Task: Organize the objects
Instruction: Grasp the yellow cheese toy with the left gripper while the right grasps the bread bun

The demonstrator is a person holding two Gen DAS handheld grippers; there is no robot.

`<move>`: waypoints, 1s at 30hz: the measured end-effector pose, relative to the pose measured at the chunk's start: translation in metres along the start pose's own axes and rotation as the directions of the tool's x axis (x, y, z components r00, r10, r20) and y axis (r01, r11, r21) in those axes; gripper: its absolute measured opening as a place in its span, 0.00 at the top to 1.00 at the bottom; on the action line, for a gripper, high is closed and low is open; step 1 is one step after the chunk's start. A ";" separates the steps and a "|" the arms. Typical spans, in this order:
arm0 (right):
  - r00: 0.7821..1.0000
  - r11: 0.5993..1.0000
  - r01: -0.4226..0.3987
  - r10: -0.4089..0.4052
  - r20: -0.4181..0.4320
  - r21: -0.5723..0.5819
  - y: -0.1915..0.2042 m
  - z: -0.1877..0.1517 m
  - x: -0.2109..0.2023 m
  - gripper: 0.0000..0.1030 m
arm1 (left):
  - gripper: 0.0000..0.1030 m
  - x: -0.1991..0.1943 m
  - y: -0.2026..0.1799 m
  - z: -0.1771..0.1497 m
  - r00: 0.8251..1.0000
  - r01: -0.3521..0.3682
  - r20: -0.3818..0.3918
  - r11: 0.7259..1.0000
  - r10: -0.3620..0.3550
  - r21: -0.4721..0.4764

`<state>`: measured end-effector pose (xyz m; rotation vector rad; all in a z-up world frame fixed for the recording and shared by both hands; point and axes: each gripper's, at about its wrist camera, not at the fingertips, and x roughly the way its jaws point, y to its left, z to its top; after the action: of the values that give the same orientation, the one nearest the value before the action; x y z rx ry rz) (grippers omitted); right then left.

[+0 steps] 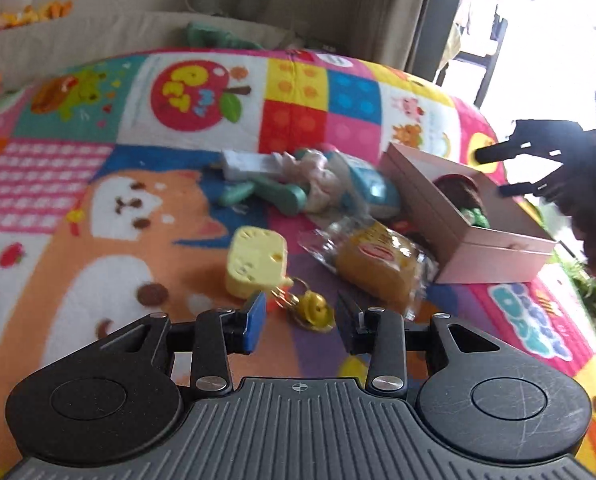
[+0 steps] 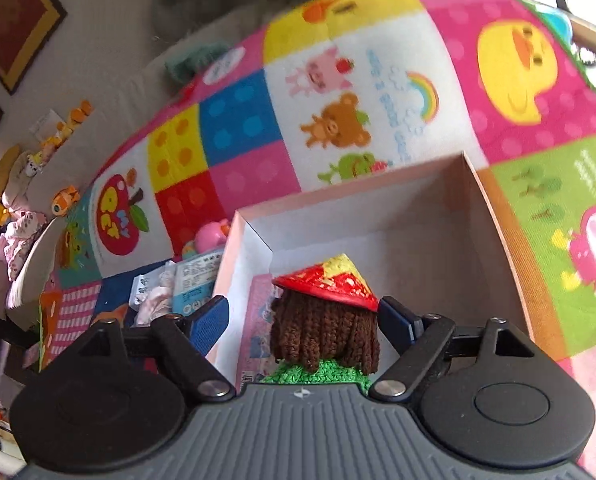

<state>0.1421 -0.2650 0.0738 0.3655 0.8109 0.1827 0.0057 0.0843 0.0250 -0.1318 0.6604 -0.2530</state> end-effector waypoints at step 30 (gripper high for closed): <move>0.988 0.669 0.112 0.006 0.155 -0.735 0.169 -0.155 0.046 0.37 | 0.58 -0.013 0.016 -0.024 0.997 -0.038 -0.063 0.998 0.036 -0.041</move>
<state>0.0558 -0.0571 0.0109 -0.4292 0.5361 0.4116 -0.0157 0.1017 0.0108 -0.1527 0.7297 -0.2081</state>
